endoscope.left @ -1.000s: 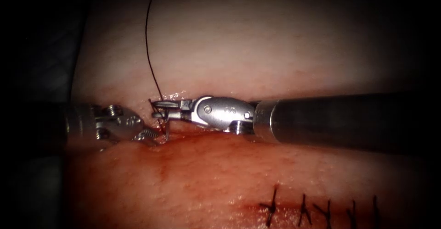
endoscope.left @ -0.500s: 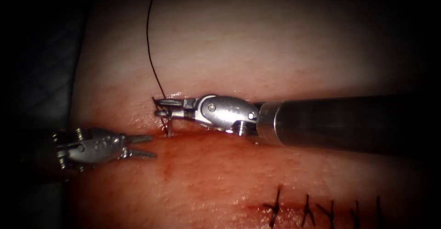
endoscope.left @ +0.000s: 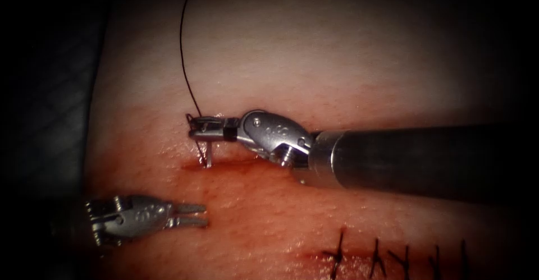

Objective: Wound Closure
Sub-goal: Use the right hand to insert the needle through the bottom of the cut.

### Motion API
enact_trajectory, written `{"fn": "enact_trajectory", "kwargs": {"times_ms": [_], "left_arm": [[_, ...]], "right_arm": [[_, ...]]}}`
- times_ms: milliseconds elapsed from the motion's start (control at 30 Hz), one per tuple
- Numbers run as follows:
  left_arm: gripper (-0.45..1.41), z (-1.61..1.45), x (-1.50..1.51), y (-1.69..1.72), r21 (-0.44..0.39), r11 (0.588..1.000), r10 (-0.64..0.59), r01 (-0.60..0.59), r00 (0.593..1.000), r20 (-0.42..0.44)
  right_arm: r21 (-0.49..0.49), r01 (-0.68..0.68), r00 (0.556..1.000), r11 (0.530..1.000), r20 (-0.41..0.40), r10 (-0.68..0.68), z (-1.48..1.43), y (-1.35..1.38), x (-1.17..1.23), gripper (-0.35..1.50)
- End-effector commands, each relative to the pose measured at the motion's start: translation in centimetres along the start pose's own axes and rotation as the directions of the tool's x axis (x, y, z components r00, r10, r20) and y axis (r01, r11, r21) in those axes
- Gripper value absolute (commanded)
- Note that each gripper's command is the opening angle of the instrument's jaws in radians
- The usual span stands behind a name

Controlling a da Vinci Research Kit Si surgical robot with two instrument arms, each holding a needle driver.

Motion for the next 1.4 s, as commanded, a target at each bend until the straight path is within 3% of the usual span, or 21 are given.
{"fn": "enact_trajectory", "kwargs": {"times_ms": [33, 133, 500, 933, 1167, 1400], "left_arm": [[-0.13, 0.05, -0.02, 0.03, 0.001, 1.000, 0.002, -0.002, 1.000, 0.000], [-0.22, 0.07, -0.03, 0.06, 0.007, 1.000, 0.001, -0.001, 1.000, 0.002], [-0.22, 0.28, -0.19, -0.10, 0.006, 1.000, 0.020, -0.020, 1.000, 0.018], [-0.23, 0.37, -0.34, -0.17, 0.002, 1.000, 0.016, -0.016, 0.999, 0.035], [-0.23, 0.37, -0.35, -0.17, 0.001, 1.000, 0.017, -0.018, 0.999, 0.037], [-0.23, 0.36, -0.36, -0.17, 0.001, 1.000, 0.012, -0.012, 0.999, 0.037]], "right_arm": [[0.001, -0.050, 0.999, 0.999, -0.003, 0.050, 0.08, 0.01, -0.01, -0.35], [-0.013, -0.117, 0.993, 0.993, -0.003, 0.117, 0.08, 0.05, 0.05, -0.35], [-0.009, -0.230, 0.973, 0.973, -0.006, 0.229, 0.06, 0.11, 0.12, -0.35], [0.071, -0.407, 0.913, 0.911, 0.007, 0.408, 0.15, 0.15, 0.15, -0.35], [0.087, -0.520, 0.854, 0.850, 0.024, 0.520, 0.17, 0.13, 0.14, -0.35], [0.048, -0.641, 0.767, 0.766, 0.015, 0.641, 0.18, 0.01, 0.13, -0.35]]}}
